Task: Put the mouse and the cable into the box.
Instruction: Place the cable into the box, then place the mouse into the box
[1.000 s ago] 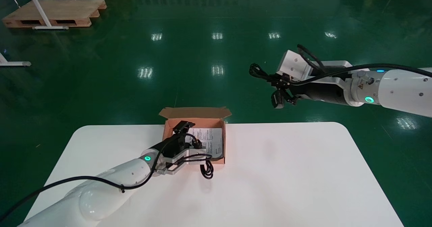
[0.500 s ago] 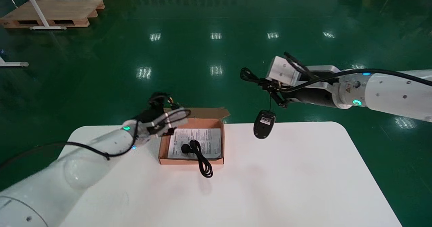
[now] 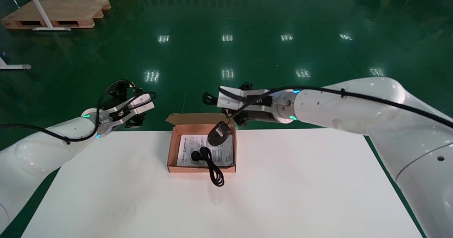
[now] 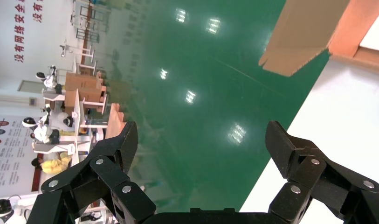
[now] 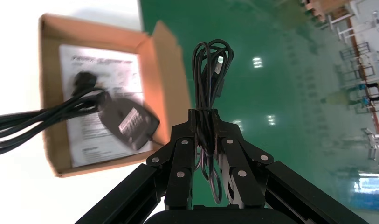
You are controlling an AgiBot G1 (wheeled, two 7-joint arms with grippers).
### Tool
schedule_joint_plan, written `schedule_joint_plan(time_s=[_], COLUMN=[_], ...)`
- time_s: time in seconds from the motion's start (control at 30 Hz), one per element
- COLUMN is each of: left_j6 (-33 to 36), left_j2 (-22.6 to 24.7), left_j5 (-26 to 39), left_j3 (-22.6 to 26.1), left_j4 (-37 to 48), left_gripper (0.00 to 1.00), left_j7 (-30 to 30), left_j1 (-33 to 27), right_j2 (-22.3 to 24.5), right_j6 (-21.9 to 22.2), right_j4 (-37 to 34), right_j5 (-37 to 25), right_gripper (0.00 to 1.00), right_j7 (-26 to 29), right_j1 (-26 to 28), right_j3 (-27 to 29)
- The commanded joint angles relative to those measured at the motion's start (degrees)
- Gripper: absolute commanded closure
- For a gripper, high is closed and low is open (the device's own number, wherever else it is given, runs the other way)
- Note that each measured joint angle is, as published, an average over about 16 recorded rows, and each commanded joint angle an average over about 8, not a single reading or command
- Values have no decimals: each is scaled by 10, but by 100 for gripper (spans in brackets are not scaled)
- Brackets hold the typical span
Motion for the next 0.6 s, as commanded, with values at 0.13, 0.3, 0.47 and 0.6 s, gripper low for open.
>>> schedule_joint_plan(time_s=[0.13,0.3,0.47,0.6], left_j6=[0,0,0,0], left_j2=[0,0,0,-1], left_j5=[1,3,4,5], left_j3=[1,1,2,3], left_j4=[0,-1,-1,-2], left_gripper=[0,0,0,0], left_j7=[-2,-4,-6,-8], left_j1=[0,0,0,0], right_j2=[-16,-15,-14,-13], right_j6=[24,31,35,18], right_j4=[28,72,98,110], right_j5=[46,96,136,166], right_gripper=[100,100,100,100], right_j7=[-30,-22,-15,-18], right_j1=[-21,-27,-12,10], right_j3=[-63,-136,-189,-220])
